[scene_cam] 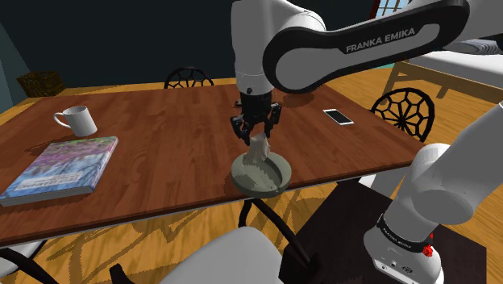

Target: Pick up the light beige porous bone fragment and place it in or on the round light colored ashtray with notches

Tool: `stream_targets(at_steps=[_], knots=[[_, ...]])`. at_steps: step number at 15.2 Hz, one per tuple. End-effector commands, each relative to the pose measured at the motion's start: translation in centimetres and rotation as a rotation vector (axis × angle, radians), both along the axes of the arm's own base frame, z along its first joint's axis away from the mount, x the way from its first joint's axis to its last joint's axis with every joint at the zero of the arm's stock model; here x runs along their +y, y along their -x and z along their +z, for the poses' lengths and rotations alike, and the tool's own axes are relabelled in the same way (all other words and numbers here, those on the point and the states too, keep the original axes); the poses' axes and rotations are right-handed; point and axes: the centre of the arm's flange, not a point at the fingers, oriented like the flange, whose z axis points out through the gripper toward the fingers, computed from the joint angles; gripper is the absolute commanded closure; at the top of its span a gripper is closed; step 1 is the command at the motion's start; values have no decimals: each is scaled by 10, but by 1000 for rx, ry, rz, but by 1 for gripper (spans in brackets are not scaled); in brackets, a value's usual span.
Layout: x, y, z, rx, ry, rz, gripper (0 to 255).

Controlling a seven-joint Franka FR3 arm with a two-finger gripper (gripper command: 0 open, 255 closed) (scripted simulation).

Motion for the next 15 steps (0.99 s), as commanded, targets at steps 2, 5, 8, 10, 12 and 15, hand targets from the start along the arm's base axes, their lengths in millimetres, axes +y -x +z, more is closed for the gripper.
stream_targets(at_steps=[2, 5, 8, 10, 12, 15], knots=[[-1, 0, -17, 0, 0, 0, 255], [-1, 0, -32, 0, 0, 0, 255], [-1, 0, -39, 0, 0, 0, 255], [-1, 0, -39, 0, 0, 0, 255], [-1, 0, -39, 0, 0, 0, 255], [-1, 0, -39, 0, 0, 0, 0]])
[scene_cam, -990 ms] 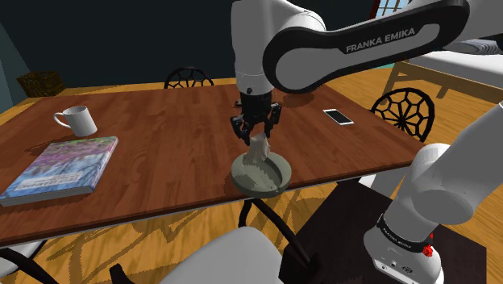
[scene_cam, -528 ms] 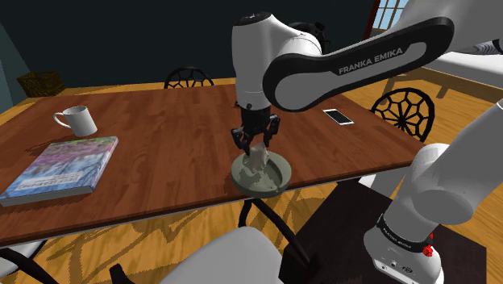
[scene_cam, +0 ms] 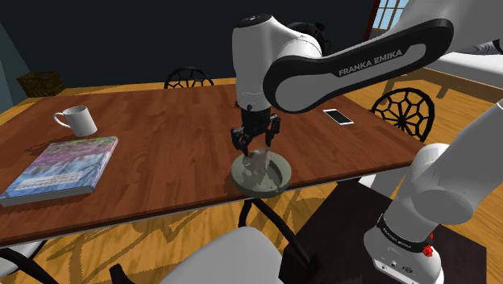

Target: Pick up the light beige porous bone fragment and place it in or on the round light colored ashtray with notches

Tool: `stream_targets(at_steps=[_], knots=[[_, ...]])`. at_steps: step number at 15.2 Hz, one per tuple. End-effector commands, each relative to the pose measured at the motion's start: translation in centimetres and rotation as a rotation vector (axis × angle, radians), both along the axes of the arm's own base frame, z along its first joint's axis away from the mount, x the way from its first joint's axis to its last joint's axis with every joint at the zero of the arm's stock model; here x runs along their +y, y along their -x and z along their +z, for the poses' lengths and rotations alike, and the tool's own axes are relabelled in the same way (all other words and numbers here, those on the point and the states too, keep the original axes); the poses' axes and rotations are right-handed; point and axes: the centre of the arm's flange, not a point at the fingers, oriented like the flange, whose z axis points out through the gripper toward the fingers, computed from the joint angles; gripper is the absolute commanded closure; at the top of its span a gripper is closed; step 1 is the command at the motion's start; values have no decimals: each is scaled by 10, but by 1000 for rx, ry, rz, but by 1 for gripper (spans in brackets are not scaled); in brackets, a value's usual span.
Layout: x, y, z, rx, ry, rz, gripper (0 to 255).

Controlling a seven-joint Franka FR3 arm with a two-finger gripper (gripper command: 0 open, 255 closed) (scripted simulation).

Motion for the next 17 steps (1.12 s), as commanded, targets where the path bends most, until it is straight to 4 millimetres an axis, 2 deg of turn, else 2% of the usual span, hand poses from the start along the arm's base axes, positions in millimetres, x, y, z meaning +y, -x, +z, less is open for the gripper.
stream_targets(at_steps=[1, 5, 9, 17], knots=[[0, 0, 0, 0, 0, 0, 0], [0, 0, 0, 0, 0, 0, 0], [8, 4, 49, 0, 0, 0, 0], [8, 4, 49, 0, 0, 0, 0]])
